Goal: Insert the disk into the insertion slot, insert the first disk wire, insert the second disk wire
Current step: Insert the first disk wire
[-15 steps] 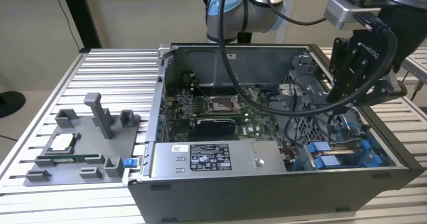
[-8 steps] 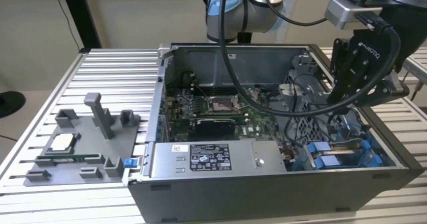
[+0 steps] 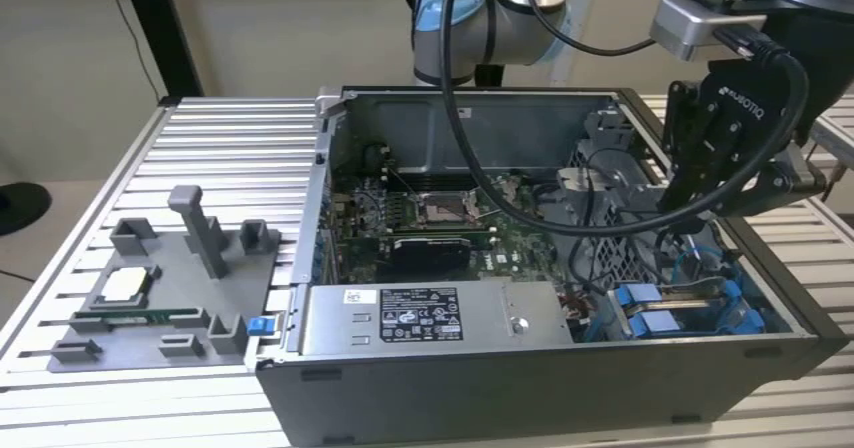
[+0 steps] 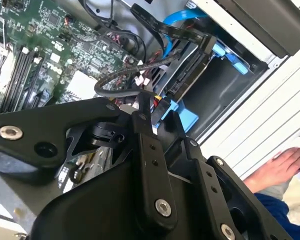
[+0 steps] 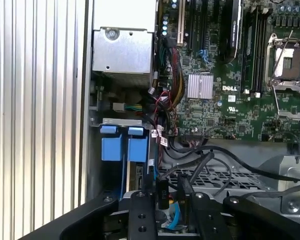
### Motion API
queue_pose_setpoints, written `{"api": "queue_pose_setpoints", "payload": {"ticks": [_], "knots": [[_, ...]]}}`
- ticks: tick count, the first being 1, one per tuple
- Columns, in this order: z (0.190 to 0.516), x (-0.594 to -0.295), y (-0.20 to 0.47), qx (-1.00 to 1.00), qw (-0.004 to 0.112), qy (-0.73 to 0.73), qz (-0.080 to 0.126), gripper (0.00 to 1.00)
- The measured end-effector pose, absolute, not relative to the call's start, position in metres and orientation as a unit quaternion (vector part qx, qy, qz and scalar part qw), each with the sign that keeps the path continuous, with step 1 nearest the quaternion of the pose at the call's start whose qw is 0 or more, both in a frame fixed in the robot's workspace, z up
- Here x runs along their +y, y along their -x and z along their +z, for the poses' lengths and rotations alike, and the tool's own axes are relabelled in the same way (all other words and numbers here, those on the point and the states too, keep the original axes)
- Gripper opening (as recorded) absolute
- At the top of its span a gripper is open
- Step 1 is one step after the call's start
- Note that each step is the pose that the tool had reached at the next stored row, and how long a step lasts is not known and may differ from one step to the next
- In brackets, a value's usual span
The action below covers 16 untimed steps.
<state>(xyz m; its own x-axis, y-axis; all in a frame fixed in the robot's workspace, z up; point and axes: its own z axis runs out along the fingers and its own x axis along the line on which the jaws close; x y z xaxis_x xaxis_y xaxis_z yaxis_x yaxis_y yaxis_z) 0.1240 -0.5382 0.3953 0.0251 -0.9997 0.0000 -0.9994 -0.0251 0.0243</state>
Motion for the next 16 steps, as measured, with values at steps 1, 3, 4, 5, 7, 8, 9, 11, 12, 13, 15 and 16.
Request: {"api": "queue_pose_setpoints", "payload": {"ticks": [1, 3, 4, 5, 7, 8, 9, 11, 12, 13, 15, 16], "knots": [[0.3953, -0.538, -0.124, -0.697, 0.007, -0.717, -0.007, 1.0], [0.3953, -0.538, -0.1241, -0.696, 0.005, -0.718, -0.005, 1.0], [0.3953, -0.538, -0.1241, -0.695, 0.005, -0.719, -0.004, 1.0], [0.3952, -0.538, -0.1241, -0.695, 0.004, -0.719, -0.004, 1.0], [0.3953, -0.5379, -0.124, -0.695, 0.004, -0.719, -0.004, 1.0], [0.3952, -0.5379, -0.124, -0.695, 0.004, -0.719, -0.004, 1.0], [0.3953, -0.5379, -0.124, -0.695, 0.004, -0.719, -0.004, 1.0], [0.3953, -0.5379, -0.124, -0.695, 0.004, -0.719, -0.004, 0.0], [0.3953, -0.5379, -0.124, -0.695, 0.004, -0.719, -0.004, 0.0], [0.3953, -0.5381, -0.124, -0.695, 0.004, -0.719, -0.004, 0.0], [0.3953, -0.5402, -0.124, -0.695, 0.005, -0.719, -0.004, 0.0], [0.3952, -0.542, -0.124, -0.695, 0.005, -0.719, -0.003, 0.0]]}}
